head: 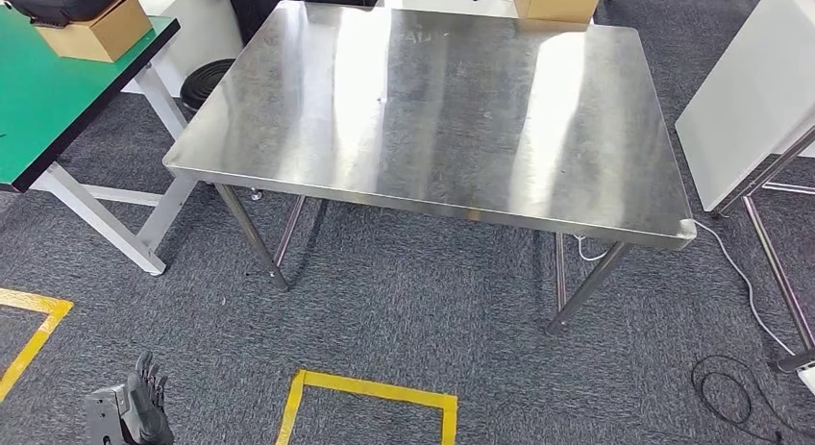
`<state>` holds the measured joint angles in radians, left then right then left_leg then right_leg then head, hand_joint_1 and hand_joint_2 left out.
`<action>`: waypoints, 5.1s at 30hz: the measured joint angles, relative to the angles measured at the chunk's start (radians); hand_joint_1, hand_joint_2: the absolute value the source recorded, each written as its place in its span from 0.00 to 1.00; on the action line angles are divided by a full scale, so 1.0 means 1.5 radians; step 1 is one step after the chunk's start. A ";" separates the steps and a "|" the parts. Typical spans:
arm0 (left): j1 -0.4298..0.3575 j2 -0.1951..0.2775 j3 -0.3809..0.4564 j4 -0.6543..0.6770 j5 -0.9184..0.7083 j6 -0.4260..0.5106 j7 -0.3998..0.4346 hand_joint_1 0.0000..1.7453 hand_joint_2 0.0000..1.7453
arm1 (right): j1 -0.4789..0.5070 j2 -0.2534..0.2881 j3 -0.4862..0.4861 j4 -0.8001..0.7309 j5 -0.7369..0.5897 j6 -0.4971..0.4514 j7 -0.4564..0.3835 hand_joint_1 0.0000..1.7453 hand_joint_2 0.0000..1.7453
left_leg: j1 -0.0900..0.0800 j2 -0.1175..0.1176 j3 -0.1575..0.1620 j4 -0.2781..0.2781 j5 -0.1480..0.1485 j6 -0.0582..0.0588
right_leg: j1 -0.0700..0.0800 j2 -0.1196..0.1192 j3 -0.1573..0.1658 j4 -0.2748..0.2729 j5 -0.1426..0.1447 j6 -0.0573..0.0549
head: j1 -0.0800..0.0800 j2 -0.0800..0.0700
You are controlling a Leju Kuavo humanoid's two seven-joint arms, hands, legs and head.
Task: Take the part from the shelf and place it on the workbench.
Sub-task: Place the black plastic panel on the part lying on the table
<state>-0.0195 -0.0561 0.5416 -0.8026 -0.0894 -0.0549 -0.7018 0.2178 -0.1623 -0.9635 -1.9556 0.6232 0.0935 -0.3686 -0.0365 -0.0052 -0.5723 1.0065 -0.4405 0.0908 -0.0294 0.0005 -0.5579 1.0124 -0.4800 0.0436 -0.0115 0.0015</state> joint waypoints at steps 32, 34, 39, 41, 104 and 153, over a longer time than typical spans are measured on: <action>-0.039 -0.001 0.007 0.039 -0.008 0.016 0.000 0.00 0.00 | -0.325 -0.178 0.554 0.227 0.259 -0.127 0.195 1.00 1.00 | 0.006 0.001 -0.015 0.007 0.004 -0.011 | -0.001 0.000 -0.024 -0.003 0.026 -0.002 | -0.001 0.000; -0.042 0.002 0.007 0.044 -0.008 0.017 0.000 0.00 0.00 | -0.327 -0.177 0.569 0.237 0.261 -0.130 0.201 1.00 1.00 | 0.009 0.000 -0.019 0.015 0.000 -0.014 | -0.005 0.001 -0.025 -0.002 0.026 -0.006 | -0.001 0.000; -0.056 0.009 0.007 0.062 -0.010 0.022 0.000 0.00 0.00 | -0.344 -0.169 0.598 0.267 0.270 -0.137 0.211 1.00 1.00 | 0.024 0.001 -0.101 0.174 -0.071 -0.039 | -0.006 0.003 -0.022 -0.002 0.024 -0.013 | -0.002 0.000; -0.059 0.009 0.007 0.068 -0.009 0.022 0.000 0.00 0.00 | -0.350 -0.165 0.608 0.282 0.273 -0.143 0.212 1.00 1.00 | 0.026 0.001 -0.121 0.194 -0.061 -0.037 | -0.003 0.004 -0.020 -0.002 0.023 -0.014 | -0.002 0.000; -0.056 0.053 0.079 0.120 0.014 0.014 0.001 0.00 0.00 | -0.482 -0.021 0.712 0.516 0.407 -0.148 0.269 1.00 1.00 | 0.011 0.002 -0.117 0.147 -0.021 0.005 | 0.016 0.013 -0.056 0.036 0.020 -0.013 | 0.000 0.000; -0.140 0.036 0.085 0.156 -0.024 0.011 0.000 0.00 0.00 | -0.733 0.045 1.043 0.961 0.613 -0.130 0.355 1.00 1.00 | 0.006 0.008 -0.021 0.014 0.002 -0.005 | 0.000 0.001 -0.061 0.010 0.049 0.004 | 0.005 0.000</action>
<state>-0.2300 -0.0017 0.6687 -0.5682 -0.1246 -0.0386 -0.7017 -0.8817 -0.0949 0.6014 -0.5139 1.5427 -0.1020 0.1636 -0.0277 0.0068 -0.6041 1.0281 -0.4376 0.0835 -0.0289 0.0019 -0.6492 1.0274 -0.4072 0.0493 -0.0046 0.0015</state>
